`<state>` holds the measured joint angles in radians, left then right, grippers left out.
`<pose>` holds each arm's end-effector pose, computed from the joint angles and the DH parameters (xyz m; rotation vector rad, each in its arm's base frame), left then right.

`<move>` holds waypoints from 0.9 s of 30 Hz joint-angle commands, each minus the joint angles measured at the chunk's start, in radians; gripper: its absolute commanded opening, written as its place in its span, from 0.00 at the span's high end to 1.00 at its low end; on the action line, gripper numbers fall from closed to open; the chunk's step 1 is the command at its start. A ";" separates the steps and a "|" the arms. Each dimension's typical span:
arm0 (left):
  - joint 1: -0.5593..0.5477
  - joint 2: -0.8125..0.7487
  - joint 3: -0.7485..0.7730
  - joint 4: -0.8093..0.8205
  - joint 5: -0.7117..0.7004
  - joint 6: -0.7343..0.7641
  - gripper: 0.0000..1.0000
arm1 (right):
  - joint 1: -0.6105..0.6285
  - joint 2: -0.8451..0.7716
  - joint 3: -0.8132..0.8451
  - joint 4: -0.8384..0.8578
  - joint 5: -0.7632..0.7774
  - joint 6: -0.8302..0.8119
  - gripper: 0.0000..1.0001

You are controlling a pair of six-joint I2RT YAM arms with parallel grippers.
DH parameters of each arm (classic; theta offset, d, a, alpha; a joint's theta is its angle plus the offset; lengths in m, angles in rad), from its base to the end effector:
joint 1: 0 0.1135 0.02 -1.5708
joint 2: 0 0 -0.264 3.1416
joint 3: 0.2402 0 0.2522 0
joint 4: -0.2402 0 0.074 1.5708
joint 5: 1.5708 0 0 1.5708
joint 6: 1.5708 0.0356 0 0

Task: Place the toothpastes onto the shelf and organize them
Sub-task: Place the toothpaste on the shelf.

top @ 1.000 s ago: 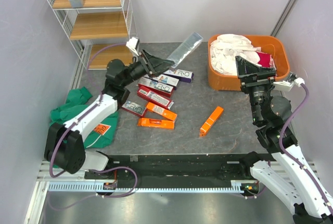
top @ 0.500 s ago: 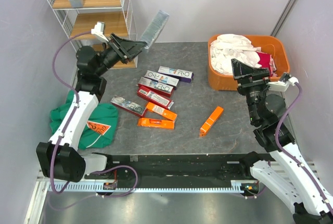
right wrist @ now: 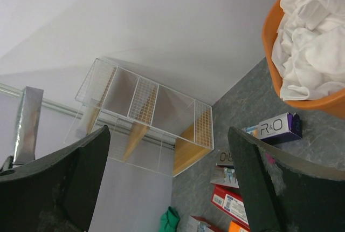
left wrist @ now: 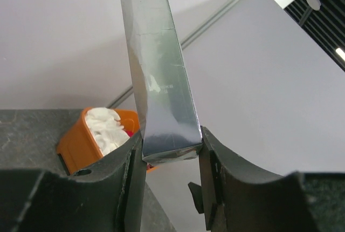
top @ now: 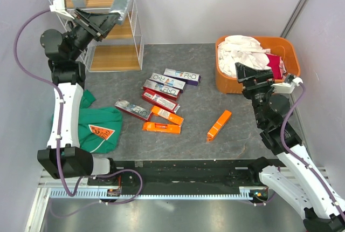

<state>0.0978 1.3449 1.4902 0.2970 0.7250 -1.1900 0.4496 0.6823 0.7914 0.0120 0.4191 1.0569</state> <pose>0.2865 0.0044 0.5087 -0.1417 1.3571 -1.3398 0.1484 0.0555 0.3792 0.7849 1.3114 0.9172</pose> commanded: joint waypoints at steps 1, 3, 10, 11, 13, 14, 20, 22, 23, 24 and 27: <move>0.046 0.037 0.094 0.045 -0.016 -0.062 0.98 | 0.000 0.011 0.003 -0.009 -0.014 -0.018 0.02; 0.074 0.045 0.123 0.015 -0.038 -0.071 0.98 | 0.000 0.014 0.002 -0.009 -0.019 -0.018 0.02; 0.132 0.083 0.160 -0.076 -0.150 -0.082 0.98 | 0.000 0.020 -0.003 -0.047 -0.034 -0.018 0.02; 0.141 0.101 0.162 -0.076 -0.153 -0.091 0.98 | 0.000 0.020 -0.003 -0.049 -0.037 -0.018 0.02; 0.149 0.120 0.171 -0.078 -0.168 -0.094 0.98 | 0.000 0.022 -0.006 -0.053 -0.042 -0.015 0.02; 0.151 0.137 0.176 -0.085 -0.174 -0.094 0.98 | 0.001 0.022 -0.006 -0.055 -0.045 -0.012 0.02; 0.157 0.198 0.225 -0.122 -0.203 -0.100 0.98 | 0.000 0.020 -0.011 -0.070 -0.062 -0.005 0.02; 0.157 0.220 0.237 -0.127 -0.210 -0.102 0.98 | 0.000 0.022 -0.014 -0.076 -0.066 -0.003 0.02; 0.158 0.227 0.237 -0.128 -0.213 -0.105 0.98 | 0.000 0.020 -0.014 -0.079 -0.068 -0.005 0.02; 0.158 0.234 0.239 -0.128 -0.216 -0.108 0.98 | 0.000 0.017 -0.017 -0.081 -0.069 -0.003 0.02; 0.163 0.247 0.243 -0.134 -0.237 -0.100 0.98 | 0.000 0.017 -0.024 -0.087 -0.077 0.005 0.02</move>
<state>0.2516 1.5948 1.6669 0.1112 0.5266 -1.2633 0.4496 0.7033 0.7788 -0.0715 0.3618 1.0515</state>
